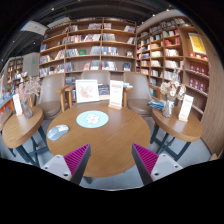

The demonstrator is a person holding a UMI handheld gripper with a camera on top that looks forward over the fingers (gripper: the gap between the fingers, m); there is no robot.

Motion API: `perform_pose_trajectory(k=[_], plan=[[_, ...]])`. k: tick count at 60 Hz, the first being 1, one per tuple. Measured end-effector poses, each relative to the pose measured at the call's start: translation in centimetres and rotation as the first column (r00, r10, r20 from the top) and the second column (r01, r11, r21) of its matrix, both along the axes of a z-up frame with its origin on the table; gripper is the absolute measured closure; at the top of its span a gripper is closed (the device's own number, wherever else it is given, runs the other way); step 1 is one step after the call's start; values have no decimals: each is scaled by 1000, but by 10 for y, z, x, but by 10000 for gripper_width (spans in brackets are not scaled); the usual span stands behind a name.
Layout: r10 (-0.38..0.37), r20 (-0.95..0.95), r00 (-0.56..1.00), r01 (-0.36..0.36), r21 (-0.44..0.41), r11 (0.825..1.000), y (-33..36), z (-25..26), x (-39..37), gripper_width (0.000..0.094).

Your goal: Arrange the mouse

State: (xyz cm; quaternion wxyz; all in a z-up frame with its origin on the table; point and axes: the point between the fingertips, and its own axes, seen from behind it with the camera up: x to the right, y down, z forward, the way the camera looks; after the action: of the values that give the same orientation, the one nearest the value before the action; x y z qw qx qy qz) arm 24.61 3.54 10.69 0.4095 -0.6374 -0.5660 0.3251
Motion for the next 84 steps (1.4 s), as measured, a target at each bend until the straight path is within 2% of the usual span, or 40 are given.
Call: perform_pose_trajectory(k=[6, 19, 44, 54, 84], plan=[[32, 9, 999, -32, -6, 999, -15, -7, 3, 81], [104, 42, 994, -103, -27, 994, -93, -32, -11, 81], [242, 62, 968, -239, -45, 970, -225, -57, -29, 83], [247, 77, 966, -243, -61, 968, -253, -72, -45, 84], [193, 120, 974, -189, -38, 981, -270, -110, -138, 84]])
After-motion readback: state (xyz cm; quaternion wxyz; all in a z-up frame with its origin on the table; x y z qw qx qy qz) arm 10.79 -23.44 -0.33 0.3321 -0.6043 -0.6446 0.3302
